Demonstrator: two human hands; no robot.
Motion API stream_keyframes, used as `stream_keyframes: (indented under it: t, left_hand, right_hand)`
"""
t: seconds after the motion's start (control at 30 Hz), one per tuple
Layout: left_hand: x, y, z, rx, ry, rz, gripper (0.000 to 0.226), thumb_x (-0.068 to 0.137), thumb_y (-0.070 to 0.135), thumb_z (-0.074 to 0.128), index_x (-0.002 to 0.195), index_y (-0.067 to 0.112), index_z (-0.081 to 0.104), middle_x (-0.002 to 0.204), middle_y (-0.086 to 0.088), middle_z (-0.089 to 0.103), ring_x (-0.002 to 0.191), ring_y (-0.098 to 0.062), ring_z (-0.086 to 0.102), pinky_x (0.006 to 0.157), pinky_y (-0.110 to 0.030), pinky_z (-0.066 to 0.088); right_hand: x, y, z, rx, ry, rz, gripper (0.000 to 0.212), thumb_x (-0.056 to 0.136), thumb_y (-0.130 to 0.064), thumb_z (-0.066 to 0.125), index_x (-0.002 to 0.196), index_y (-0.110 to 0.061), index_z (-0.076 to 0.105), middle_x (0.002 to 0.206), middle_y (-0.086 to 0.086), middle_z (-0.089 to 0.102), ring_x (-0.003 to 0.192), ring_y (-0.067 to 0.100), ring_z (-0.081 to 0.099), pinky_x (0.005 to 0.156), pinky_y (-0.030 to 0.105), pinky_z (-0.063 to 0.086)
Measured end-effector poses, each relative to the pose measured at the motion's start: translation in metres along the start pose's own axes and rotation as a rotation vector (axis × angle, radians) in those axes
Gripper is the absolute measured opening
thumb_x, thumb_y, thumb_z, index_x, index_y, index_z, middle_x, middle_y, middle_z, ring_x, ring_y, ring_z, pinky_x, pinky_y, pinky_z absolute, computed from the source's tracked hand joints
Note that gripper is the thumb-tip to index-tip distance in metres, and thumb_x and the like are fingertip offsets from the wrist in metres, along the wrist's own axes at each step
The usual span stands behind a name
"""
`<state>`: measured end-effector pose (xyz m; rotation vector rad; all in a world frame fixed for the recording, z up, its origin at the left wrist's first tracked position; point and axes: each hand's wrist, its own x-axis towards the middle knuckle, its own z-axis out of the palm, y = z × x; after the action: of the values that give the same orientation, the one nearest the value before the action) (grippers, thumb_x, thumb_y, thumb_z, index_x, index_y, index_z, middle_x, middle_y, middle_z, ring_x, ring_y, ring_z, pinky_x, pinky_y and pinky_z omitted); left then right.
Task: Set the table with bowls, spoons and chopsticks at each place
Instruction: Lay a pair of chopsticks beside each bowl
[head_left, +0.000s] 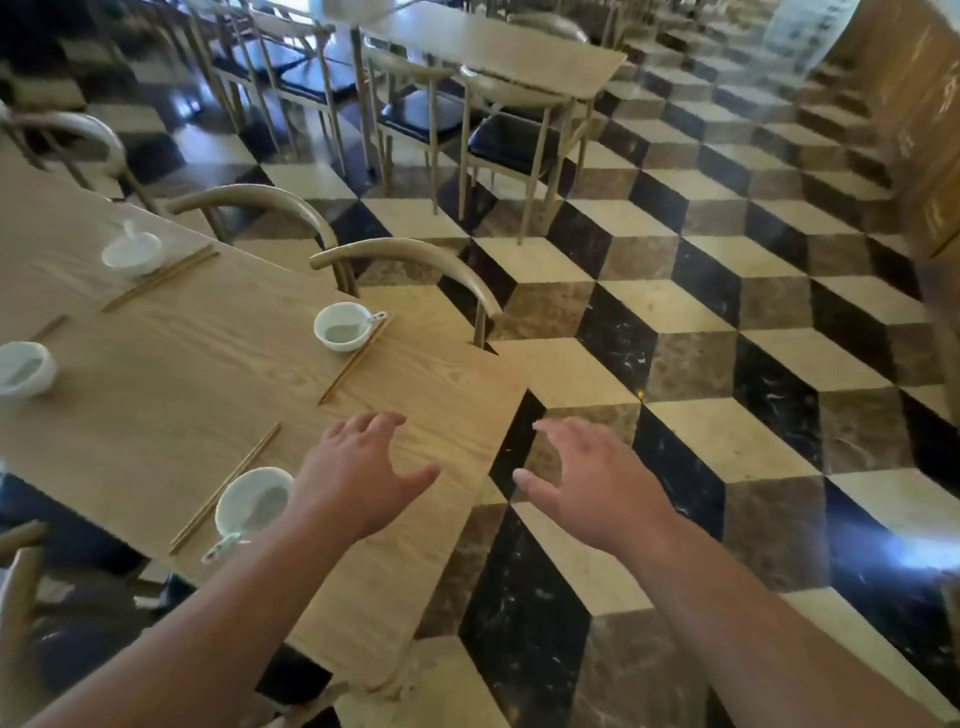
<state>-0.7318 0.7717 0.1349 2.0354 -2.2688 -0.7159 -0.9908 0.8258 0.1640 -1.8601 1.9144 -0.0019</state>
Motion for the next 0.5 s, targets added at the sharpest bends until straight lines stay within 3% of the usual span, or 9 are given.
stream_keyframes:
  t: [0.17,0.37,0.5]
  left_hand:
    - [0.037,0.021,0.001,-0.051,0.027,-0.14,0.08,0.087,0.074,0.061,0.154,0.034,0.044,0.158,0.001,0.051,0.147,-0.023,0.044,0.118,-0.043,0.042]
    - [0.135,0.062,-0.001,-0.148,0.085,-0.279,0.08,0.088,0.075,0.061,0.155,0.034,0.045,0.159,0.002,0.049,0.146,-0.022,0.045,0.115,-0.043,0.044]
    - [0.22,0.105,-0.022,-0.226,0.192,-0.331,0.074,0.089,0.071,0.062,0.151,0.033,0.049,0.157,0.002,0.053,0.145,-0.021,0.048,0.114,-0.047,0.046]
  right_hand:
    - [0.064,0.027,-0.028,-0.106,-0.081,-0.111,0.069,0.102,-0.064,0.049,0.159,-0.029,0.036,0.159,-0.004,0.046,0.146,0.02,0.041,0.117,0.041,0.04]
    - [0.171,0.074,-0.104,-0.196,-0.099,-0.215,0.071,0.101,-0.069,0.045,0.162,-0.036,0.031,0.168,-0.009,0.036,0.156,0.015,0.03,0.124,0.04,0.031]
    - [0.265,0.096,-0.169,-0.183,-0.089,-0.282,0.065,0.101,-0.067,0.047,0.159,-0.038,0.036,0.167,-0.012,0.038,0.156,0.014,0.03,0.123,0.04,0.033]
